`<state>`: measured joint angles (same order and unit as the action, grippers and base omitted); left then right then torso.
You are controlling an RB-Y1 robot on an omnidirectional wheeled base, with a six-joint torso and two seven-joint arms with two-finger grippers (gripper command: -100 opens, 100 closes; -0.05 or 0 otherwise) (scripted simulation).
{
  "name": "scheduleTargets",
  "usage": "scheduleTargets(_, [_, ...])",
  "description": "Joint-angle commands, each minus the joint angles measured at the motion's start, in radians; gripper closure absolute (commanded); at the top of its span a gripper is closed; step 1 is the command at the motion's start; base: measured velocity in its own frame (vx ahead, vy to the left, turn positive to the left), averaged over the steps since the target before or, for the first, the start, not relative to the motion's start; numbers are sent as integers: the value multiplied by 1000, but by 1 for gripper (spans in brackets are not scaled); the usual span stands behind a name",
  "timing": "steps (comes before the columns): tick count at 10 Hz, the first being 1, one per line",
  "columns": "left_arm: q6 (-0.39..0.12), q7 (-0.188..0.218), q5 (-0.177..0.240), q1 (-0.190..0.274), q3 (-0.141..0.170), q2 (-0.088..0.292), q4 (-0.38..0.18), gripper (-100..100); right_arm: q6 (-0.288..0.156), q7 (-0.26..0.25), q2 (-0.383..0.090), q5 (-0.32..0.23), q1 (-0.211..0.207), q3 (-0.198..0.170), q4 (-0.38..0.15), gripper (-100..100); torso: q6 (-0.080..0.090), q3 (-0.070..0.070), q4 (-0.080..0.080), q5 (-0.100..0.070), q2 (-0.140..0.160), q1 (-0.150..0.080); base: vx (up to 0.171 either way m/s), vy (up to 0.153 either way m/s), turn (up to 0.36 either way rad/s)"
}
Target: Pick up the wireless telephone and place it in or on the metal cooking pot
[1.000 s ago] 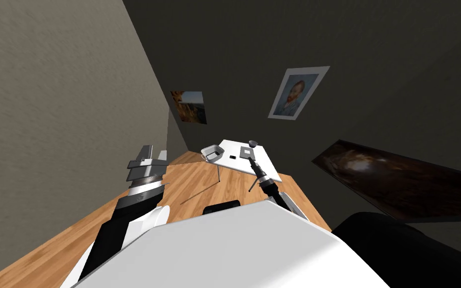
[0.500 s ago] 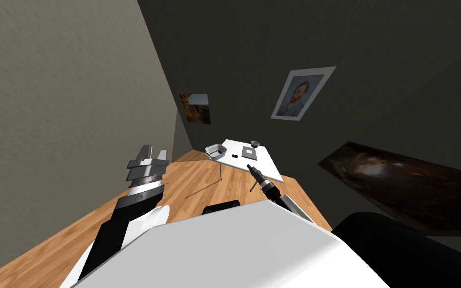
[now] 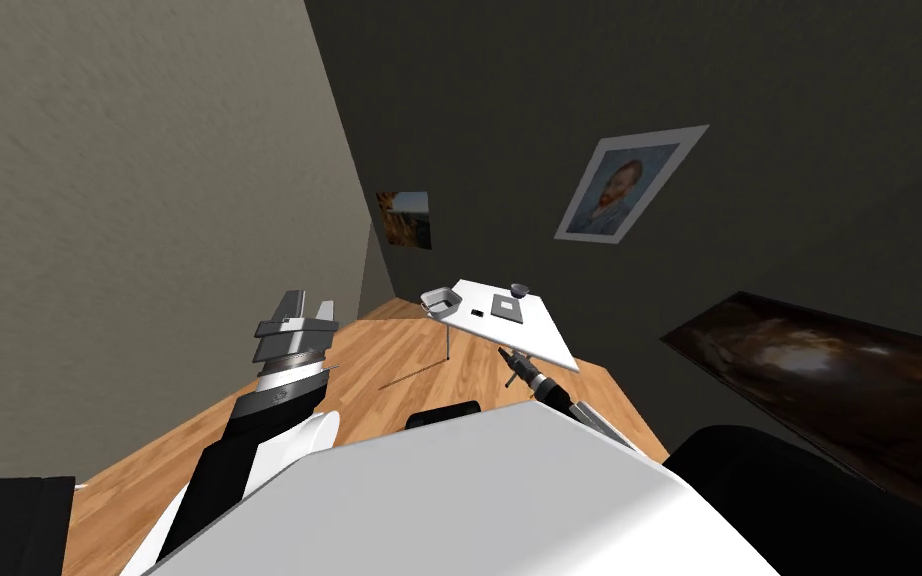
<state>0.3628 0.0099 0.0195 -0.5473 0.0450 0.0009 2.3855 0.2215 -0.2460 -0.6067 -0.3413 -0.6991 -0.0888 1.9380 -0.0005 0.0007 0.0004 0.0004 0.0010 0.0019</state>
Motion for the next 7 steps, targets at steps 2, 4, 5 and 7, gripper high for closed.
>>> scheduleTargets(2, [0,0,0,0,0,0,0,0,-15,-15,-77,-33,-32,-21,-59,-100,1,0,0,0,0,0,-13,46,130])
scheduleTargets(4, [0,0,0,0,0,0,0,0,-16,-23,-134,-52,-48,-33,-90,-100,1,0,0,0,-1,-1,1,39,125])
scheduleTargets(5, [0,0,0,0,0,0,0,0,-16,-23,-141,-52,-48,-33,-107,-100,0,-1,0,0,-1,-1,13,34,107])
scheduleTargets(7, [0,0,0,0,0,0,0,0,-15,-32,-193,-70,-62,-46,-153,-100,0,-1,0,0,-2,0,21,44,164])
